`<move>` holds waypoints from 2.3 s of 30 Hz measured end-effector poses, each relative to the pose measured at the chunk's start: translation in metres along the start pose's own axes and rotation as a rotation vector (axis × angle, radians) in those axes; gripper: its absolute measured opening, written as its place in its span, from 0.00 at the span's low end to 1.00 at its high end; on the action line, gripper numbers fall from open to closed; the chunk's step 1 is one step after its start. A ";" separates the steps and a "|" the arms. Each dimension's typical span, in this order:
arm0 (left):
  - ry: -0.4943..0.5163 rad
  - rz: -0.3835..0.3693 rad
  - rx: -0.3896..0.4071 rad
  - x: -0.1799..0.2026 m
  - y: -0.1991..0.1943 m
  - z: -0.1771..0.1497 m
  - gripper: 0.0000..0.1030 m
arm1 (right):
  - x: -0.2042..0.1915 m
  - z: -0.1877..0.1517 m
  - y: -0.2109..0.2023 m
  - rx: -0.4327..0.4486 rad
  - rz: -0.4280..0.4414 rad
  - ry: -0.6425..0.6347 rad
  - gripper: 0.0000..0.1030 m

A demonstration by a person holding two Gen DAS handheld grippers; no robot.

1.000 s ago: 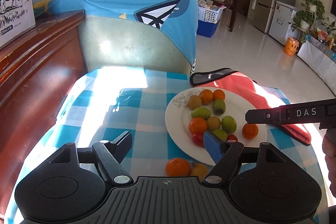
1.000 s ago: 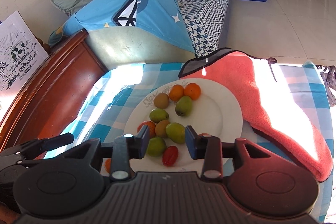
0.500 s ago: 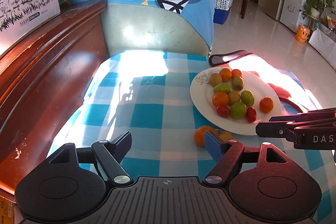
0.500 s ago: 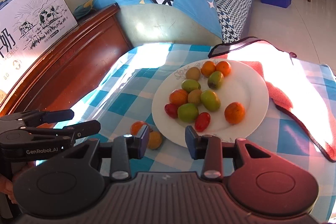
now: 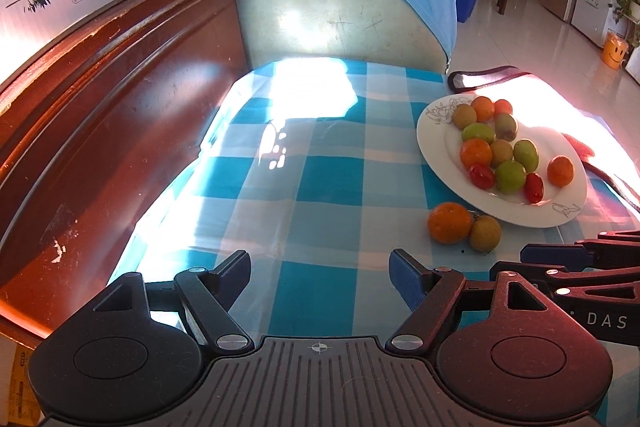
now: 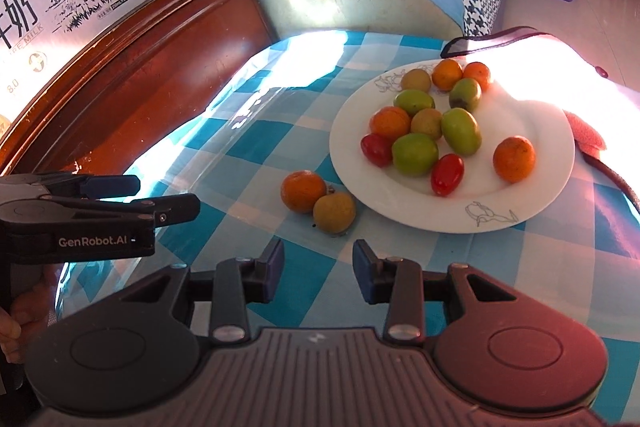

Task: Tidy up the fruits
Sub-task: 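Grasp a yellow fruit with the right tool while the left tool grasps a tangerine, then carry the yellow fruit and tangerine onto the plate and open both tools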

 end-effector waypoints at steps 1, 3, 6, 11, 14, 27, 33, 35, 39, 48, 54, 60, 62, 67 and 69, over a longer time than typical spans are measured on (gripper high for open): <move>-0.009 -0.004 -0.002 -0.001 0.000 0.001 0.75 | 0.000 0.000 0.004 0.002 -0.005 0.005 0.38; -0.019 -0.011 -0.002 -0.002 0.000 0.001 0.75 | 0.001 0.000 0.009 0.008 -0.015 0.015 0.38; -0.017 -0.010 -0.002 -0.001 0.001 0.001 0.76 | 0.003 0.002 0.016 0.022 -0.037 0.028 0.38; -0.023 -0.017 -0.003 0.001 0.003 0.003 0.76 | 0.002 0.005 0.024 0.046 -0.057 0.029 0.38; -0.022 -0.020 -0.005 0.003 0.004 0.003 0.76 | 0.001 0.006 0.027 0.057 -0.066 0.033 0.38; -0.027 -0.086 0.017 0.015 0.012 0.005 0.76 | 0.000 0.003 0.023 0.053 -0.086 0.020 0.26; -0.007 -0.154 0.041 0.031 0.018 0.006 0.76 | 0.009 -0.005 0.006 0.014 -0.110 0.042 0.26; 0.001 -0.170 0.043 0.039 0.022 0.006 0.76 | 0.011 -0.007 0.000 0.006 -0.123 0.047 0.26; 0.018 -0.200 0.045 0.051 0.030 0.005 0.75 | 0.016 -0.010 -0.009 -0.005 -0.127 0.066 0.26; 0.007 -0.214 0.030 0.065 0.051 0.006 0.72 | 0.021 -0.011 -0.012 -0.011 -0.134 0.083 0.26; -0.007 -0.216 0.028 0.066 0.056 0.008 0.66 | 0.020 -0.011 -0.011 -0.013 -0.136 0.084 0.27; 0.004 -0.213 0.035 0.068 0.055 0.008 0.55 | 0.021 -0.011 -0.011 -0.012 -0.137 0.087 0.27; 0.014 -0.215 0.037 0.070 0.055 0.008 0.49 | 0.020 -0.011 -0.011 -0.012 -0.137 0.087 0.27; 0.024 -0.212 0.037 0.070 0.054 0.008 0.35 | 0.020 -0.010 -0.010 -0.012 -0.137 0.088 0.27; 0.027 -0.214 0.038 0.071 0.053 0.008 0.31 | 0.021 -0.010 -0.010 -0.012 -0.137 0.086 0.27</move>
Point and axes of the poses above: each gripper's, at about its wrist camera, not at the fingertips, and y roughly the way its jaws point, x to its right, z to its top, the point moved 1 cm from there along y, roughly the way its jaws point, and after that the axes turned 4 degrees about z, right-handed, at the moved point
